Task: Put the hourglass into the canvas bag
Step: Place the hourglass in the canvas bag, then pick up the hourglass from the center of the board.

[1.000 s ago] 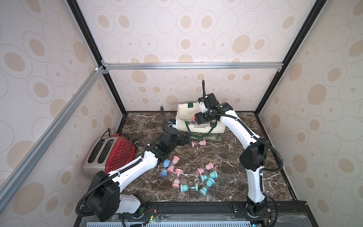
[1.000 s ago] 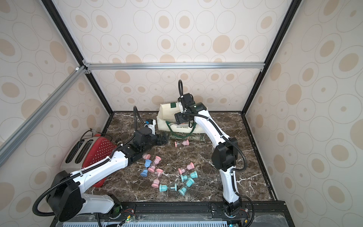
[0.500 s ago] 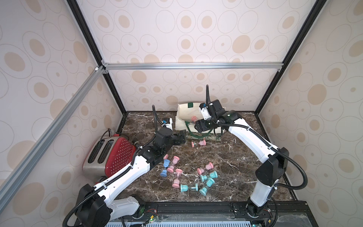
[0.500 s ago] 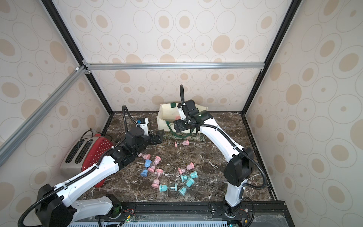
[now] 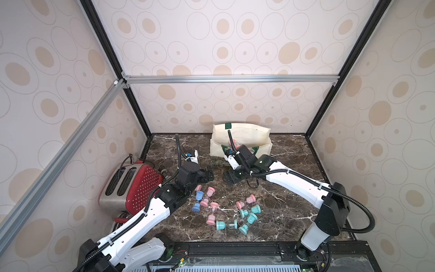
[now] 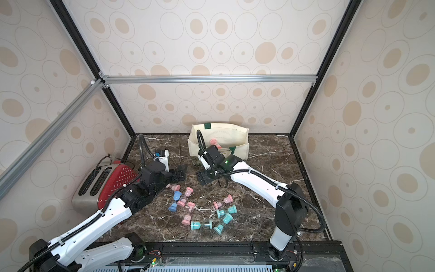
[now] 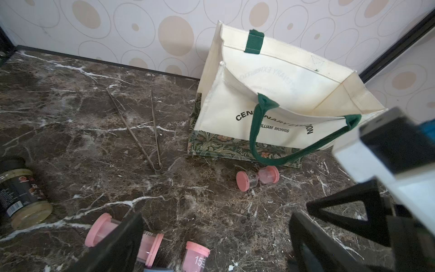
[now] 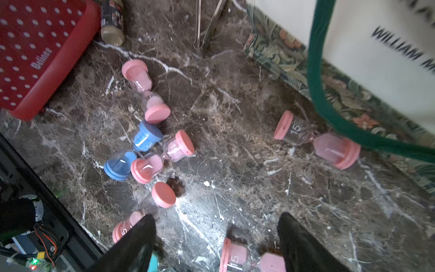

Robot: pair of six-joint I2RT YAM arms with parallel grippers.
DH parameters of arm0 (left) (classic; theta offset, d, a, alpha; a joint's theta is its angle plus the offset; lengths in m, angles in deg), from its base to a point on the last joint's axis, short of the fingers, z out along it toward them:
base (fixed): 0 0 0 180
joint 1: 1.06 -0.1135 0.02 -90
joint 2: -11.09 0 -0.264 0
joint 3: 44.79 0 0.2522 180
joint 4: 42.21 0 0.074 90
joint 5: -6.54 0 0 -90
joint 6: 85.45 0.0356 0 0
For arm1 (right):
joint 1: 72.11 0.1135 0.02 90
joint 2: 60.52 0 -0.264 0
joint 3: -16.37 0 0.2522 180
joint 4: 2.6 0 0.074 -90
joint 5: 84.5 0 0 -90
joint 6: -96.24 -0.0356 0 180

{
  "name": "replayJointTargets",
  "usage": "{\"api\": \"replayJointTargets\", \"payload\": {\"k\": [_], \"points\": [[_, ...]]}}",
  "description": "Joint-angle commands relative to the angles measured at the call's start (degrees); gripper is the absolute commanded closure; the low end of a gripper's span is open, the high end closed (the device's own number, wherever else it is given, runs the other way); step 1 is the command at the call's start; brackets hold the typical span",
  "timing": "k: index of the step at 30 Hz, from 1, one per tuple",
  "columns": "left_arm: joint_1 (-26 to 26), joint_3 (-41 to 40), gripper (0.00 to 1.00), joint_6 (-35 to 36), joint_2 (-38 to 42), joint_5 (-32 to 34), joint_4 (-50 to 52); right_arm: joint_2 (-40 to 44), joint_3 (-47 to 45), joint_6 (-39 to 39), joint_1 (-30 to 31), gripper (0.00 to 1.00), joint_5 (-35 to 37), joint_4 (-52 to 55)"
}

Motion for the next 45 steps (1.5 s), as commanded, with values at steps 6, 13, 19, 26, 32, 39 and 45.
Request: {"api": "replayJointTargets", "payload": {"k": [6,13,19,26,32,39,45], "points": [[-0.3,-3.1,0.03,-3.6,5.0,2.4,5.6,-3.4,-4.9,-11.1,4.8,0.16,0.7,-5.2],[-0.2,-5.1,0.02,-5.1,8.2,3.0,8.1,-8.4,-4.6,-20.9,7.5,0.18,1.0,-8.2],[-0.3,-6.4,0.03,-6.2,10.9,3.8,9.7,-13.5,-1.9,-24.9,9.7,0.20,2.4,-8.0],[-0.4,-7.4,0.03,-7.2,13.9,4.7,11.6,-17.6,1.7,-25.9,11.2,0.19,2.9,-7.8],[-0.4,-8.2,0.03,-7.8,16.5,5.5,12.5,-20.6,4.4,-26.4,12.0,0.16,2.6,-7.2],[-0.4,-8.5,0.03,-8.1,17.7,6.1,13.3,-23.7,6.9,-25.9,12.8,0.11,2.7,-6.3],[-0.4,-8.9,0.02,-8.2,17.8,6.4,13.0,-26.3,8.6,-25.0,13.4,0.08,2.3,-5.4]]}}
